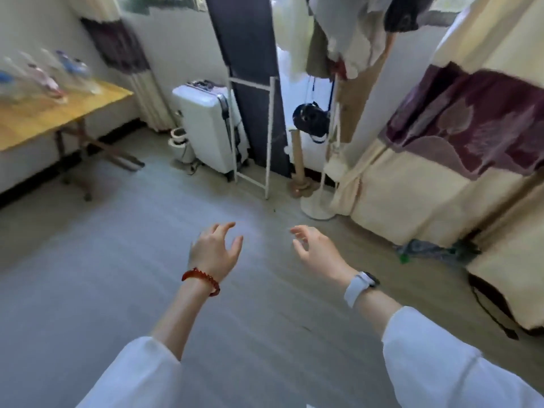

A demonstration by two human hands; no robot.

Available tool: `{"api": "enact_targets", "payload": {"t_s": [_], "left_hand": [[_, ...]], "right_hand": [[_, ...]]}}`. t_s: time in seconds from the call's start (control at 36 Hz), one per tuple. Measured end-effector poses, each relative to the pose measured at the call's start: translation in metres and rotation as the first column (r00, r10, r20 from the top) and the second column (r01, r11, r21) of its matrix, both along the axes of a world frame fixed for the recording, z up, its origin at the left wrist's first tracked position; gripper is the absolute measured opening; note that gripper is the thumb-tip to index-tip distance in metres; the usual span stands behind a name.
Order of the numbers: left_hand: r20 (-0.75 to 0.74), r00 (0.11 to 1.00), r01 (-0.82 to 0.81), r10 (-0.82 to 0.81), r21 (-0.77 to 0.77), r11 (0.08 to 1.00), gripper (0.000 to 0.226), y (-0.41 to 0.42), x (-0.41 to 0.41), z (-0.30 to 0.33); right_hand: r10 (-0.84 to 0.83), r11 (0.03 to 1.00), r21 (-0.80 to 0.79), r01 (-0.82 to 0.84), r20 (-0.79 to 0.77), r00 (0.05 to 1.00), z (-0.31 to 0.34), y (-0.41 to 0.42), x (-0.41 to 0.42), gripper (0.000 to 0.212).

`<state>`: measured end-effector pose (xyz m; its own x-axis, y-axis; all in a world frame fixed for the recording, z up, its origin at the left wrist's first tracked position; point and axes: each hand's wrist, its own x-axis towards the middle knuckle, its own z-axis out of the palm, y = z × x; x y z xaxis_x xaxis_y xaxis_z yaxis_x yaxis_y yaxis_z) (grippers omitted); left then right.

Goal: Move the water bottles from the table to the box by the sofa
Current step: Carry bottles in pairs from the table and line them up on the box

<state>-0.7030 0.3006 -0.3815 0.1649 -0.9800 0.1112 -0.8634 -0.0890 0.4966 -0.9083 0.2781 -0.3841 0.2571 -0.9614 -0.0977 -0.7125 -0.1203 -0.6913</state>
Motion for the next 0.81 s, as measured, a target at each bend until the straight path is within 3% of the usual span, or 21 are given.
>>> {"api": "enact_targets", "payload": {"t_s": [0.25, 0.42, 0.58, 0.81], "left_hand": [[-0.053, 0.967, -0.25, 0.25, -0.003, 0.968, 0.048, -0.083, 0.161, -0.014], [-0.084, 0.935, -0.345, 0.343, -0.007, 0.939, 0.04, -0.187, 0.256, -0.019], [-0.119, 0.885, -0.456, 0.449, -0.033, 0.889, 0.034, -0.308, 0.358, 0.015], [-0.18, 0.788, -0.609, 0.589, -0.082, 0.789, 0.028, -0.395, 0.499, 0.038]], "right_hand": [[0.28, 0.959, -0.037, -0.281, -0.039, 0.959, 0.003, -0.137, 0.181, 0.034], [0.366, 0.928, -0.063, -0.367, -0.03, 0.93, -0.004, -0.261, 0.285, 0.034], [0.435, 0.896, -0.096, -0.433, -0.001, 0.9, 0.019, -0.396, 0.399, 0.032], [0.565, 0.823, -0.094, -0.56, 0.039, 0.824, 0.037, -0.506, 0.566, 0.031]]}}
